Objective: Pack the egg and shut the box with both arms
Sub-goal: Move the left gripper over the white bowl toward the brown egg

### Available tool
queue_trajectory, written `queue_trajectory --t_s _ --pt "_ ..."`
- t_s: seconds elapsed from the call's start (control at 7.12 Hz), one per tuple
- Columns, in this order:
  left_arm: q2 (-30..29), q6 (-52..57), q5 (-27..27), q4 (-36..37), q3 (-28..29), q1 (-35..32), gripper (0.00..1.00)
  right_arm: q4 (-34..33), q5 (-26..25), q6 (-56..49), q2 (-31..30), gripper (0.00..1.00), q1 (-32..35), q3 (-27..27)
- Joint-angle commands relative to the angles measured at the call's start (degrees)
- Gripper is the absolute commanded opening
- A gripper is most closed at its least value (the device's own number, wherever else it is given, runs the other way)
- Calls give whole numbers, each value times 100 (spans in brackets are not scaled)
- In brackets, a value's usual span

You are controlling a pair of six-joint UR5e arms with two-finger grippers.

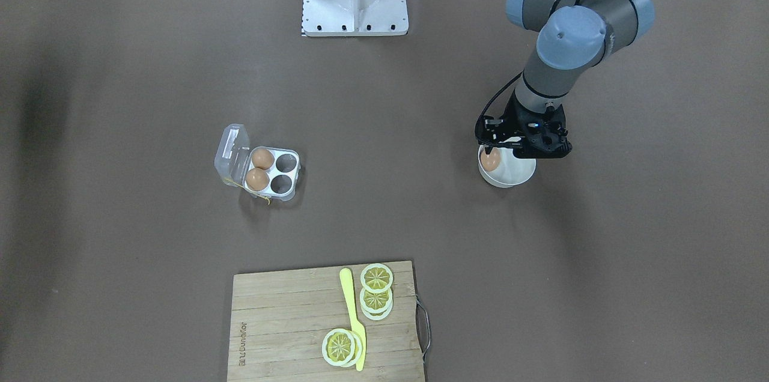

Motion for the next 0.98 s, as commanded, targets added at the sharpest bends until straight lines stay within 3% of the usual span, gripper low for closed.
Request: queue_trajectory --t_s 0.0,0.84 --pt "26 280 3 -43 73 21 78 0 16 93 3 100 -65 32" --pt "-9 379 -6 -52 205 30 71 0 25 102 3 100 -145 32"
